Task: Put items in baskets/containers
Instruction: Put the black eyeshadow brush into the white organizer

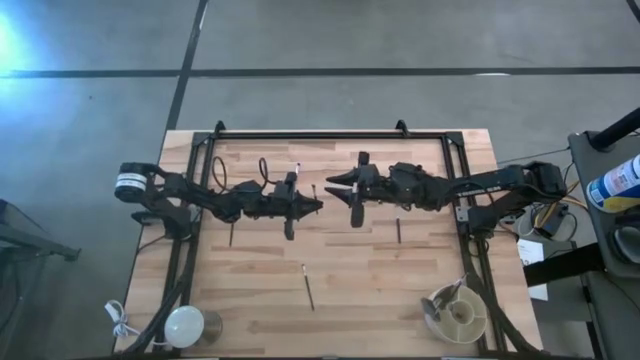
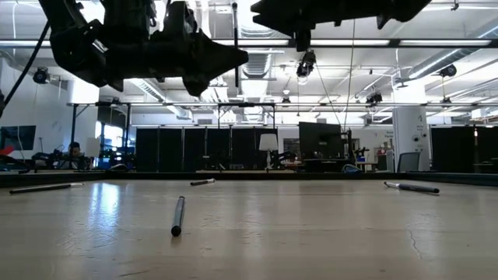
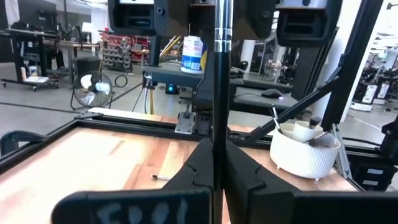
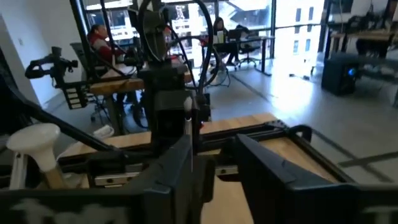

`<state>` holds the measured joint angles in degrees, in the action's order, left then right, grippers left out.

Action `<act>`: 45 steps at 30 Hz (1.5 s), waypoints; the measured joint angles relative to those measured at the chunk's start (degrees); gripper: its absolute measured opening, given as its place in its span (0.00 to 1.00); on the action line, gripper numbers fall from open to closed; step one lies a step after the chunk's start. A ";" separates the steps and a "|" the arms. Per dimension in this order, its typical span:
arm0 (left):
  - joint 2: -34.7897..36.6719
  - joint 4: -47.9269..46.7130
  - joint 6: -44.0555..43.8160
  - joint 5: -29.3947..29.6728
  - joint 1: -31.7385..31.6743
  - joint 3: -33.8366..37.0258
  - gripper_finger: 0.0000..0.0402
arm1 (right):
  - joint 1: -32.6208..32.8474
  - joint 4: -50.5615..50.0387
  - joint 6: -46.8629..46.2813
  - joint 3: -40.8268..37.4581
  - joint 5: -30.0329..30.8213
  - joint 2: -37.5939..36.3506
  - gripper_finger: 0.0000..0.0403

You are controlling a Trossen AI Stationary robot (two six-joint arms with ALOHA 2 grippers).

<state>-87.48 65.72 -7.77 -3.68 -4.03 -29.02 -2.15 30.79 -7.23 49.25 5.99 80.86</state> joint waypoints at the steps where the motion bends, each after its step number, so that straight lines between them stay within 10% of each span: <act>1: 0.00 -0.45 0.00 0.02 0.00 -0.17 0.02 | 0.00 0.03 -0.80 0.00 -0.24 0.32 0.31; 14: 0.00 -3.43 0.89 0.15 0.00 -1.18 0.02 | -0.22 2.93 -5.33 2.97 -3.43 6.56 0.41; 29: 0.00 -3.85 -1.89 0.17 -0.02 -1.02 0.07 | 0.12 2.17 -0.31 5.01 -3.47 7.45 0.04; 39: 0.00 -5.10 -2.33 -0.04 -0.09 -0.72 0.32 | 6.89 -14.58 1.95 3.34 -1.98 -4.08 0.03; 45: 0.00 -5.40 -1.73 -0.02 -0.28 -0.72 0.33 | 18.25 -28.03 -2.28 0.38 9.86 -14.98 0.03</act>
<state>-87.48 60.31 -9.50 -3.70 -4.31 -29.74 16.10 2.76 -9.51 49.63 15.86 65.88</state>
